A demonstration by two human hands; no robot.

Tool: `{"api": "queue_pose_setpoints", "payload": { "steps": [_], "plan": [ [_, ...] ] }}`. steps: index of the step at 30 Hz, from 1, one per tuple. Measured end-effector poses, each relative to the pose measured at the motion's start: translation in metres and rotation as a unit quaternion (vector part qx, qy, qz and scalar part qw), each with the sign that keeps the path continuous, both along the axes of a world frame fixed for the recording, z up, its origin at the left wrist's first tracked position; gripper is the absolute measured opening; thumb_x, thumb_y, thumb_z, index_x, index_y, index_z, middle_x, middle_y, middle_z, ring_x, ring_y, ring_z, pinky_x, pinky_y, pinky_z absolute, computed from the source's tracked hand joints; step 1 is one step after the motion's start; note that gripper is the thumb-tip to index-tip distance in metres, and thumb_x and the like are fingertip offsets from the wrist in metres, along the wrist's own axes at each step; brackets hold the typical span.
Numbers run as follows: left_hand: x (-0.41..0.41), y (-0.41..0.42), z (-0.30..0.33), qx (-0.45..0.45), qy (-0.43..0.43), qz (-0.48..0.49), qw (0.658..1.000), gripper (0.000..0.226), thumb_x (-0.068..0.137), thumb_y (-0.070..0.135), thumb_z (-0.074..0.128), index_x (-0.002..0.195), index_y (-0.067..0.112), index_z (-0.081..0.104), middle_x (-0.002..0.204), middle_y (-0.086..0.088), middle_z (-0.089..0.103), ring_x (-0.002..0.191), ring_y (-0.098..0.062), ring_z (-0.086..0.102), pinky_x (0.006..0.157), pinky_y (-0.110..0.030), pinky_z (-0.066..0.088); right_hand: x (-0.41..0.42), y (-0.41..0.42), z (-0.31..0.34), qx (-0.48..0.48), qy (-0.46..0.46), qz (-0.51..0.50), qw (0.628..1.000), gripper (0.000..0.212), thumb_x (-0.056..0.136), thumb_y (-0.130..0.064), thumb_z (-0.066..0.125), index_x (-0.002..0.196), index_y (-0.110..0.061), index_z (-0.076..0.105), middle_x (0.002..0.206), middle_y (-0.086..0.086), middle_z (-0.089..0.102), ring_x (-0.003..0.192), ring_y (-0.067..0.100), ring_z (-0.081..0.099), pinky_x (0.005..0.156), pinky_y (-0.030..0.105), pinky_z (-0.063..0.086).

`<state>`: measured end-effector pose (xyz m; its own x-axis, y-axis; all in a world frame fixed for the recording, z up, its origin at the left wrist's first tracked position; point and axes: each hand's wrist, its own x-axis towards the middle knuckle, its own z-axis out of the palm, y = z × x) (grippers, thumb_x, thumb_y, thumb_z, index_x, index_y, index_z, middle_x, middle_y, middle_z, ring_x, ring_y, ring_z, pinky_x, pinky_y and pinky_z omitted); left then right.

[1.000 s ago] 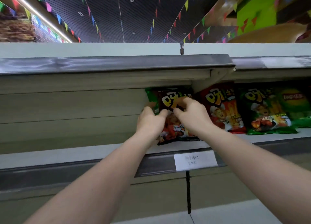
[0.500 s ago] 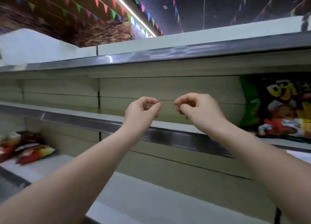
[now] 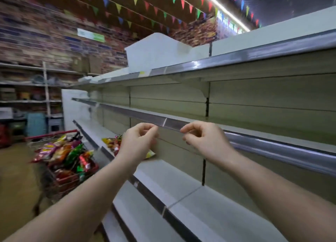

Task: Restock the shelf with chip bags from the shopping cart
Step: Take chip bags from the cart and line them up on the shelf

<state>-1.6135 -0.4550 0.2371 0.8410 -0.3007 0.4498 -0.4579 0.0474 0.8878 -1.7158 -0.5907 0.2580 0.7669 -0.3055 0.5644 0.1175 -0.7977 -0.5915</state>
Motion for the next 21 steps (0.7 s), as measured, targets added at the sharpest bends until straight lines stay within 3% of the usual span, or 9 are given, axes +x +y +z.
{"api": "queue_pose_setpoints", "payload": {
  "steps": [5,9,11,13,15,17,19,21],
  "plan": [
    [0.081,0.053,-0.019,0.027,0.007,0.064,0.998,0.012,0.094,0.024,0.057,0.088,0.018,0.065,0.084,-0.003,0.069,0.066,-0.008,0.063,0.057,-0.019,0.046,0.103,0.042,-0.021,0.046,0.019,0.085,0.995,0.019,0.087,-0.007,0.055,0.092,-0.023,0.065,0.075,-0.008,0.060,0.069,0.006,0.054,0.055,0.009,0.039],
    [0.131,0.085,-0.037,0.047,0.030,0.100,0.993,0.013,0.092,0.023,0.058,0.080,0.021,0.063,0.085,-0.007,0.068,0.069,-0.012,0.063,0.070,-0.032,0.048,0.172,0.074,-0.039,0.085,0.044,0.121,0.988,0.017,0.084,-0.011,0.057,0.079,-0.026,0.063,0.066,-0.007,0.061,0.066,0.010,0.058,0.059,0.011,0.044],
    [0.153,0.094,-0.046,0.048,0.041,0.122,0.990,0.012,0.092,0.023,0.058,0.082,0.021,0.064,0.086,-0.007,0.069,0.071,-0.014,0.064,0.074,-0.035,0.050,0.204,0.084,-0.052,0.096,0.051,0.135,0.985,0.014,0.079,-0.020,0.059,0.072,-0.032,0.061,0.070,-0.004,0.066,0.075,0.016,0.064,0.077,0.028,0.053],
    [0.174,0.102,-0.058,0.052,0.052,0.141,0.987,0.011,0.093,0.025,0.056,0.088,0.020,0.065,0.089,-0.005,0.069,0.074,-0.012,0.065,0.070,-0.029,0.050,0.234,0.093,-0.064,0.106,0.067,0.159,0.979,0.014,0.080,-0.020,0.060,0.078,-0.034,0.060,0.080,-0.001,0.067,0.084,0.019,0.065,0.084,0.042,0.052],
    [0.196,0.107,-0.070,0.055,0.078,0.155,0.983,0.010,0.094,0.025,0.055,0.091,0.020,0.064,0.092,-0.003,0.068,0.076,-0.011,0.065,0.065,-0.022,0.046,0.263,0.098,-0.076,0.113,0.080,0.177,0.974,0.013,0.084,-0.020,0.061,0.093,-0.030,0.061,0.085,-0.003,0.064,0.085,0.017,0.061,0.083,0.039,0.052],
    [0.220,0.111,-0.084,0.048,0.106,0.167,0.979,0.010,0.094,0.024,0.055,0.087,0.023,0.062,0.094,-0.004,0.068,0.081,-0.015,0.066,0.071,-0.027,0.050,0.295,0.102,-0.088,0.117,0.085,0.199,0.969,0.019,0.085,-0.023,0.061,0.105,-0.025,0.061,0.084,-0.007,0.061,0.085,0.014,0.058,0.080,0.034,0.049],
    [0.244,0.113,-0.095,0.050,0.125,0.193,0.972,0.012,0.094,0.025,0.055,0.084,0.026,0.061,0.090,-0.001,0.068,0.083,-0.016,0.066,0.076,-0.032,0.053,0.327,0.104,-0.098,0.125,0.091,0.224,0.962,0.020,0.087,-0.026,0.061,0.106,-0.026,0.058,0.083,-0.010,0.058,0.085,0.012,0.058,0.079,0.030,0.048],
    [0.272,0.116,-0.105,0.046,0.139,0.224,0.963,0.012,0.095,0.024,0.054,0.086,0.024,0.062,0.085,0.002,0.068,0.081,-0.014,0.065,0.071,-0.028,0.052,0.359,0.105,-0.109,0.133,0.105,0.248,0.954,0.018,0.088,-0.027,0.059,0.105,-0.029,0.054,0.085,-0.009,0.058,0.087,0.013,0.059,0.076,0.029,0.049]
  ]
}}
